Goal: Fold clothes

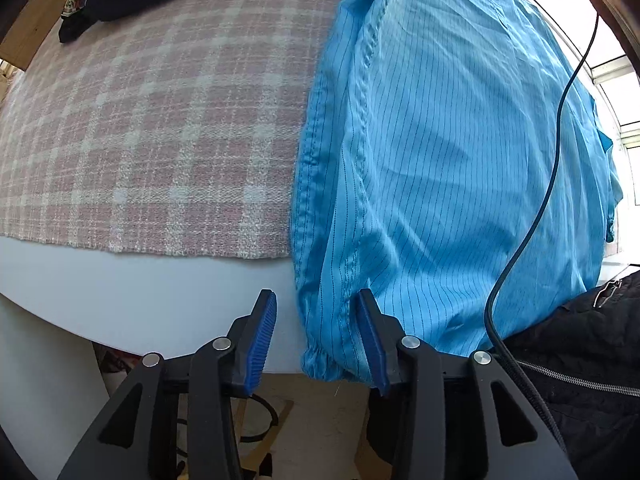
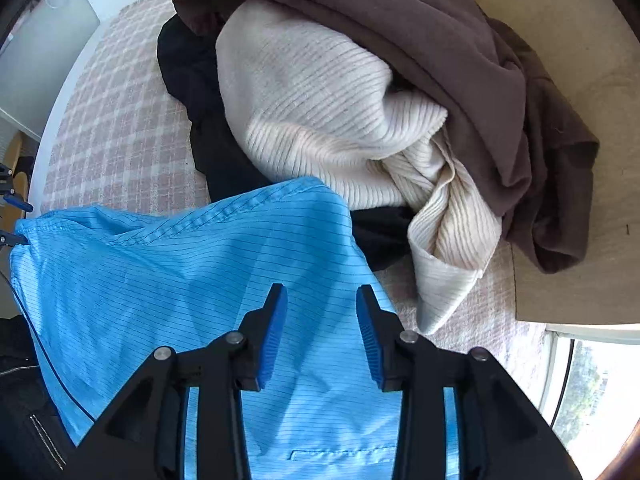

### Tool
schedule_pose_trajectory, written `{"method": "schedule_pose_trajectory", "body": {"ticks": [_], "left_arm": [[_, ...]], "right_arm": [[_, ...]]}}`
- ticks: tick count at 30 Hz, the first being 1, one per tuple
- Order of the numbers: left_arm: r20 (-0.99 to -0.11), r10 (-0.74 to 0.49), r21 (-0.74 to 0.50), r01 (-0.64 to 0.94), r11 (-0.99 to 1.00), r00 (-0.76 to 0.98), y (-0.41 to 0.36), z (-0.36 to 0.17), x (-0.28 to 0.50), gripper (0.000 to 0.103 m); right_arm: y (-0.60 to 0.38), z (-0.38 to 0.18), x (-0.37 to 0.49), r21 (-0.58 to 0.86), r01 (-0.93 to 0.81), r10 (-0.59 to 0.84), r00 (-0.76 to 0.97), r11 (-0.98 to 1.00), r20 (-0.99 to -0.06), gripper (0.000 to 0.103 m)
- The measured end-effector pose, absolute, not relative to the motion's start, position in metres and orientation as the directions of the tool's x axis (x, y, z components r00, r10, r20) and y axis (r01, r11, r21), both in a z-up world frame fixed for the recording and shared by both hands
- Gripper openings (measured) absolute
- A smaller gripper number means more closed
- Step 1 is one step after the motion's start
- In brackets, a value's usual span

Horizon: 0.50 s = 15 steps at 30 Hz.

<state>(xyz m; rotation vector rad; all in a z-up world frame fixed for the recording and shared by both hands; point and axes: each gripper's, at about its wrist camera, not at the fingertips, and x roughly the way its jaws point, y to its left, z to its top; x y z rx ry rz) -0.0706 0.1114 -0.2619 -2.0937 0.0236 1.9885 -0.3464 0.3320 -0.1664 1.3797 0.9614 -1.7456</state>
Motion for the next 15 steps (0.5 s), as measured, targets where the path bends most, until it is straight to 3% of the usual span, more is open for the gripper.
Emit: {"method": "schedule_pose_trajectory", "body": {"ticks": [2,4,6,9,15], "left_arm": [[-0.984,0.159,-0.172,-0.199,-0.965,0.078,0.132,-0.266,-0.071,0.036],[-0.981,0.175,-0.188,-0.196,-0.962,0.079,0.144,-0.270,-0.074,0.019],[-0.975,0.208,-0.220,-0.182,-0.958,0.083,0.140,-0.266,-0.120,0.009],[-0.975,0.213,-0.223,-0.198,-0.955,0.067,0.131,-0.260,-0.139,0.003],[-0.976,0.213,-0.216,-0.222,-0.951,0.037,0.158,-0.253,-0.108,0.003]], "right_arm": [[0.329,-0.168,-0.347,-0.119,0.876,-0.075,-0.174,-0.467,-0.982,0.036],[0.326,-0.171,-0.347,-0.117,0.886,-0.071,-0.166,-0.449,-0.984,0.036],[0.325,-0.176,-0.344,-0.123,0.894,-0.067,-0.168,-0.430,-0.984,0.036],[0.324,-0.180,-0.346,-0.099,0.901,-0.077,-0.145,-0.423,-0.986,0.036],[0.318,-0.181,-0.357,-0.114,0.908,-0.077,-0.157,-0.403,-0.985,0.036]]}}
